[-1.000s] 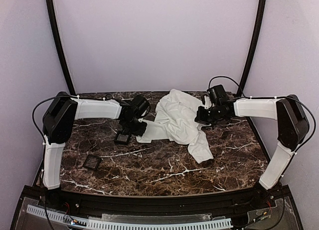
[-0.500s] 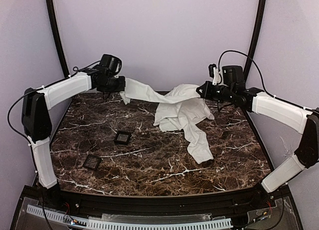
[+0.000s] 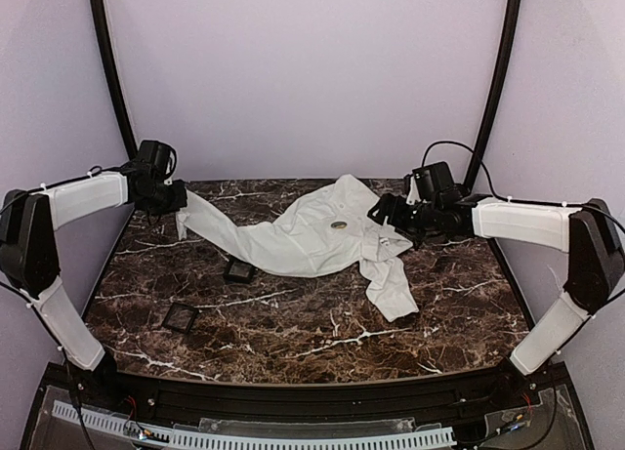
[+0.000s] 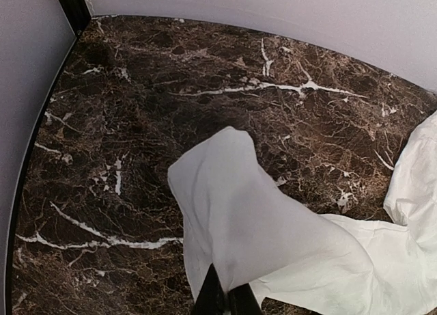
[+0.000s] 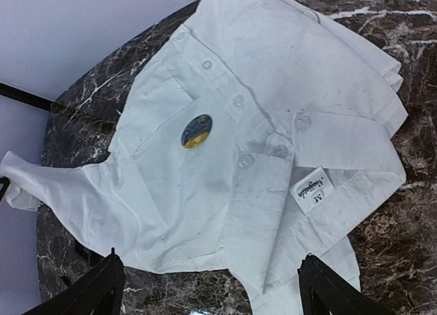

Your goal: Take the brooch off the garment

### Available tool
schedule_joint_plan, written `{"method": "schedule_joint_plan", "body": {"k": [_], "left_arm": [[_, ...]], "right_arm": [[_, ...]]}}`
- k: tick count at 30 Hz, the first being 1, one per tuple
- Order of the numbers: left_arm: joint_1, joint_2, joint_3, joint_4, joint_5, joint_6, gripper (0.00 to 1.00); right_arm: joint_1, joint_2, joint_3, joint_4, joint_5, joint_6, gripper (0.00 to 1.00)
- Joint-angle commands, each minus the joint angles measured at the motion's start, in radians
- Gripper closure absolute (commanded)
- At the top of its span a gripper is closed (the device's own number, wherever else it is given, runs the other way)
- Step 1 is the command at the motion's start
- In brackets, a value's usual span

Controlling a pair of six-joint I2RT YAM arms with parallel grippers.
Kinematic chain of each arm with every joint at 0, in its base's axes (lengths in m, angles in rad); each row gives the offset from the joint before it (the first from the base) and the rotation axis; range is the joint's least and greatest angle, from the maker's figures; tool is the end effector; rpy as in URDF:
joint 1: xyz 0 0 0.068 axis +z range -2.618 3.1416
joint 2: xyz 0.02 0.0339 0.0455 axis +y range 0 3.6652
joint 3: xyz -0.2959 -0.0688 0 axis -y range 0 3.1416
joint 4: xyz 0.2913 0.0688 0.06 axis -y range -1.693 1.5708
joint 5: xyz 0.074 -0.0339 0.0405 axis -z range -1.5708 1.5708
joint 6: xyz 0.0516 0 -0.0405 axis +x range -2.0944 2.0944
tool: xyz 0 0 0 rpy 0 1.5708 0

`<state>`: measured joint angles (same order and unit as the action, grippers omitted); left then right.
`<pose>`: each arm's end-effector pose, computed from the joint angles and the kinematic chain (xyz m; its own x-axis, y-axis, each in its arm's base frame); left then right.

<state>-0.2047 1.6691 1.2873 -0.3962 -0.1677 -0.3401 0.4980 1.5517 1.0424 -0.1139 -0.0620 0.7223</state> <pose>0.4234 -0.0791 0.2675 -0.6759 -0.1956 -0.7106 -0.1500 0.9805 -0.1272 0.3498 0.1938 0.2465 -0.7291 0.3546 -0.5853 -0.0519 0.8242 0.5640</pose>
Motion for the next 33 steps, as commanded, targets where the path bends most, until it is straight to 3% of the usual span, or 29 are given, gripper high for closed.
{"method": "schedule_joint_plan", "body": {"k": [1,12,28,31,33], "left_arm": [[0.01,-0.055,-0.041,0.011,-0.005,-0.043,0.99],[0.013,-0.073,-0.075,0.012,-0.009,-0.089,0.99],[0.013,-0.09,-0.088,-0.005,-0.011,-0.084,0.99],[0.013,-0.093,-0.087,-0.009,-0.016,-0.083,0.99],[0.013,-0.094,-0.086,-0.009,-0.016,-0.084,0.99]], "right_arm": [[-0.035,0.094,0.0,-0.093,0.038,0.098,0.14],[-0.128,0.167,-0.104,0.032,-0.069,0.193,0.28],[-0.138,0.322,-0.009,0.066,-0.036,0.132,0.45],[-0.139,0.356,0.014,0.075,-0.024,0.129,0.54],[-0.141,0.373,0.036,0.078,-0.01,0.121,0.67]]}}
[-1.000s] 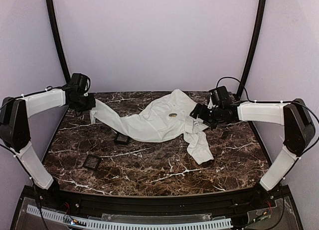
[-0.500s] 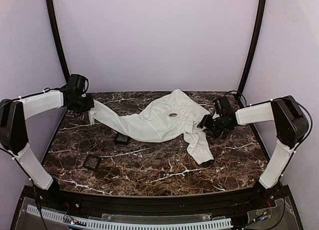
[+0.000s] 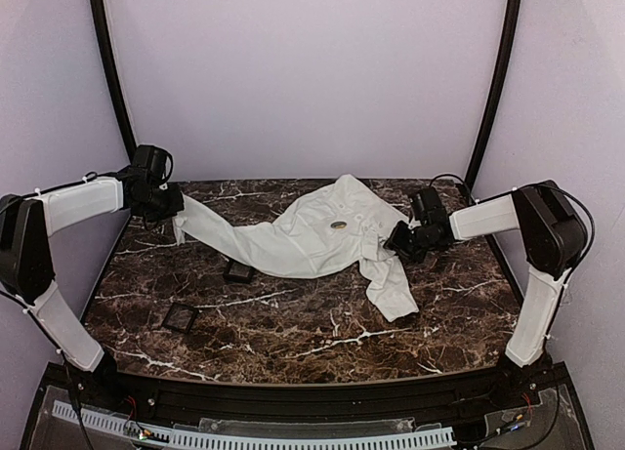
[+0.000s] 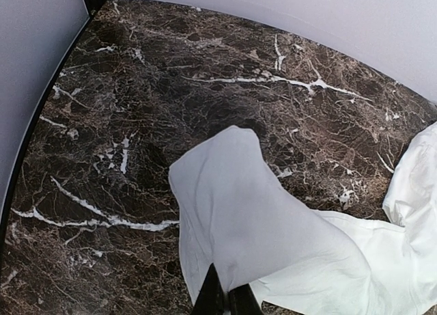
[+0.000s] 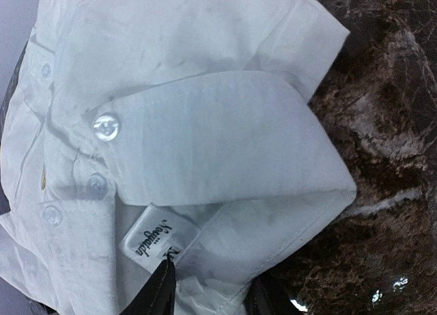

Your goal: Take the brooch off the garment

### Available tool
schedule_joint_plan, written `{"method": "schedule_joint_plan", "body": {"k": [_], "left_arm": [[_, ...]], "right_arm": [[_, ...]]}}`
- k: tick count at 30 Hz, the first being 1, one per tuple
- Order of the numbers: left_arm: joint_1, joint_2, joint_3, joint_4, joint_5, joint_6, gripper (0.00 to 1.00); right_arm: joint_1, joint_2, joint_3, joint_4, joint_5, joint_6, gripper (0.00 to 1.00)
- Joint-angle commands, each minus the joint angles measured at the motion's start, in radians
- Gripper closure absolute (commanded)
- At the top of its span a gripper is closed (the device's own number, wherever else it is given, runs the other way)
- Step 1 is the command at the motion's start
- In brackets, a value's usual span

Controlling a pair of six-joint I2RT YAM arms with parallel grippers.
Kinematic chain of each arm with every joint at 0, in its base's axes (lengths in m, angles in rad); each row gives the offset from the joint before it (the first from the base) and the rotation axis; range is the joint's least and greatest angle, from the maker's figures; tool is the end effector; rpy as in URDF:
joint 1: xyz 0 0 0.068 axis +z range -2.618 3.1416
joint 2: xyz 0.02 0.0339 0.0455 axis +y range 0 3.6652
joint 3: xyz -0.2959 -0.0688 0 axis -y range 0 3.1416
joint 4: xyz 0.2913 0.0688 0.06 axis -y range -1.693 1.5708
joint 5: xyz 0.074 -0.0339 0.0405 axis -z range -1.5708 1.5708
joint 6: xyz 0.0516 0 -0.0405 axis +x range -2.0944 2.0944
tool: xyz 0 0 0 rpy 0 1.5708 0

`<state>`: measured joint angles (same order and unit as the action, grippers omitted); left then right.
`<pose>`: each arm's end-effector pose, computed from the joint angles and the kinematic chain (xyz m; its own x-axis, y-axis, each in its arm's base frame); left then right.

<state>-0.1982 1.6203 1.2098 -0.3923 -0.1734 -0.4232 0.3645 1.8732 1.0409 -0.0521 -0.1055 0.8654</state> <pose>0.4061 -0.0725 0.2580 -0.6744 -0.2772 -0.6844 -0.2199 0.9602 -0.1721 0.3980 0.1577 0.1240 -0.7859 0.5105 -0.3489 0.2800 0.7969 0.5353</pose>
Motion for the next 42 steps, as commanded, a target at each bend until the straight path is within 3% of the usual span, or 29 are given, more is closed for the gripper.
{"method": "schedule_joint_plan", "body": {"k": [1,5,11,18,27,31,36,37,38,39,40,41,42], "left_arm": [[0.006,-0.046,-0.008,-0.013,-0.011,-0.001,0.99],[0.006,-0.047,0.001,-0.021,-0.022,0.005,0.99],[0.026,-0.063,0.06,-0.049,-0.052,0.027,0.99],[0.123,-0.123,0.192,-0.069,0.001,0.047,0.99],[0.166,-0.158,0.112,-0.107,0.107,0.142,0.99],[0.168,-0.115,0.07,-0.084,0.094,0.148,0.99],[0.171,-0.006,0.115,-0.137,0.036,0.13,0.99],[0.171,0.004,0.134,-0.159,0.016,0.1,0.96],[0.171,0.006,0.136,-0.179,-0.018,0.088,0.91],[0.171,-0.002,0.121,-0.175,-0.025,0.075,0.73],[0.171,-0.031,0.108,-0.151,-0.033,0.07,0.57],[0.171,-0.049,0.068,-0.136,-0.037,0.058,0.28],[0.171,-0.093,0.046,-0.107,-0.045,0.051,0.18]], "right_arm": [[-0.007,0.054,0.047,0.017,0.042,-0.028,0.74],[-0.006,0.006,0.088,0.006,0.089,-0.051,1.0],[-0.004,-0.236,0.105,-0.01,0.245,-0.134,1.0],[-0.002,-0.456,0.125,-0.117,0.347,-0.212,1.0],[0.062,-0.694,-0.024,-0.567,0.201,-0.162,1.0],[0.164,-0.773,-0.142,-0.679,0.056,-0.078,1.0],[0.307,-0.82,-0.237,-0.77,0.019,0.008,0.99],[0.316,-0.824,-0.236,-0.785,0.033,-0.004,0.86],[0.319,-0.829,-0.226,-0.789,0.051,-0.027,0.61],[0.32,-0.835,-0.21,-0.785,0.073,-0.054,0.4],[0.32,-0.837,-0.19,-0.771,0.094,-0.081,0.27],[0.321,-0.834,-0.168,-0.762,0.122,-0.109,0.2],[0.321,-0.827,-0.149,-0.739,0.141,-0.137,0.16]]}}
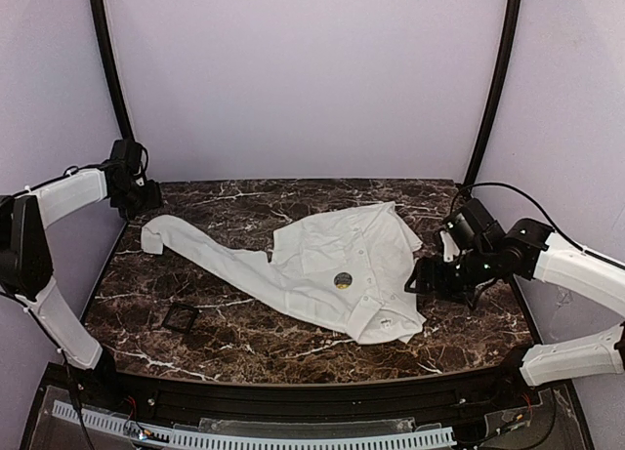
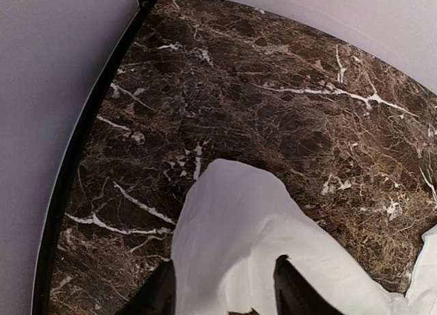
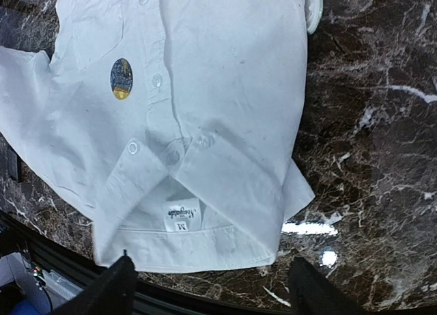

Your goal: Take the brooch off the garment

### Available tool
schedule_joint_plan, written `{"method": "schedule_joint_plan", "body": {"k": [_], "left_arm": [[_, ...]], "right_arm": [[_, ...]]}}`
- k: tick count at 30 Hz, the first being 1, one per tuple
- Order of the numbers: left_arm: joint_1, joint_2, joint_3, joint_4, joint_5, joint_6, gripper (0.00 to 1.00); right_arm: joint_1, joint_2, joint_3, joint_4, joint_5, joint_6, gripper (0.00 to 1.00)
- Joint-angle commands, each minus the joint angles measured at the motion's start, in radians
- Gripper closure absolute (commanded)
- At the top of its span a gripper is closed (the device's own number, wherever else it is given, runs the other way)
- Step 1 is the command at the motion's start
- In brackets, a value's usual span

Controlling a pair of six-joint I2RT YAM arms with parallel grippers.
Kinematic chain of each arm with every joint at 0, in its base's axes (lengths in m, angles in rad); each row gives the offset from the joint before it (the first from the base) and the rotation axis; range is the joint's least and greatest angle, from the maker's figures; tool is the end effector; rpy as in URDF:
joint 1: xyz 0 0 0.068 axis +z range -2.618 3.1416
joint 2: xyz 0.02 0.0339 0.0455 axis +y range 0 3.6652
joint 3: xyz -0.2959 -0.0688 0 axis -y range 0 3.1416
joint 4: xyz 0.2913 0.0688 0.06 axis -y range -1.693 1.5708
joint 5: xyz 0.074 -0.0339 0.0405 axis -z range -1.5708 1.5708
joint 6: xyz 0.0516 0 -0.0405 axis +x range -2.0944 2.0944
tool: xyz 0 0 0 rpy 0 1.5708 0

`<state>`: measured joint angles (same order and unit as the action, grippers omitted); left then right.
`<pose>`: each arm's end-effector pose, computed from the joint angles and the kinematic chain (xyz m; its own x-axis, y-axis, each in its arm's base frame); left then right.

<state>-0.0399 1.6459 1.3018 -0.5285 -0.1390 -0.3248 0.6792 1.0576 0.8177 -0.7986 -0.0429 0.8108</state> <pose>0.4170 -0.0095 0.2709 -0.7096 -0.2880 -0.6431 -0.2912 0.9509 -0.1046 0.1820 0.1498 0.2522 -0.9290 0.1807 -0.3228 0.0419 0.9184 0.3933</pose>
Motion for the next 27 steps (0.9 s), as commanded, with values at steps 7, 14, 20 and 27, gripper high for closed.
{"method": "schedule_joint_plan", "body": {"k": [7,14,20,27], "left_arm": [[0.005,-0.275,-0.192,0.085,0.037,-0.143,0.01],[-0.186,-0.197,-0.236,0.164,0.181,-0.206,0.01],[-0.331,-0.066,-0.221,0.328,0.325,-0.267,0.01],[-0.447,0.097,-0.114,0.354,0.401,-0.248,0.01]], "right_arm": [[0.008,0.197,0.151,0.178,0.118,-0.208,0.17],[0.008,0.498,0.29,0.329,0.057,-0.301,0.28],[0.007,0.632,0.305,0.361,0.048,-0.306,0.33],[0.005,0.696,0.279,0.408,0.046,-0.287,0.44]]}}
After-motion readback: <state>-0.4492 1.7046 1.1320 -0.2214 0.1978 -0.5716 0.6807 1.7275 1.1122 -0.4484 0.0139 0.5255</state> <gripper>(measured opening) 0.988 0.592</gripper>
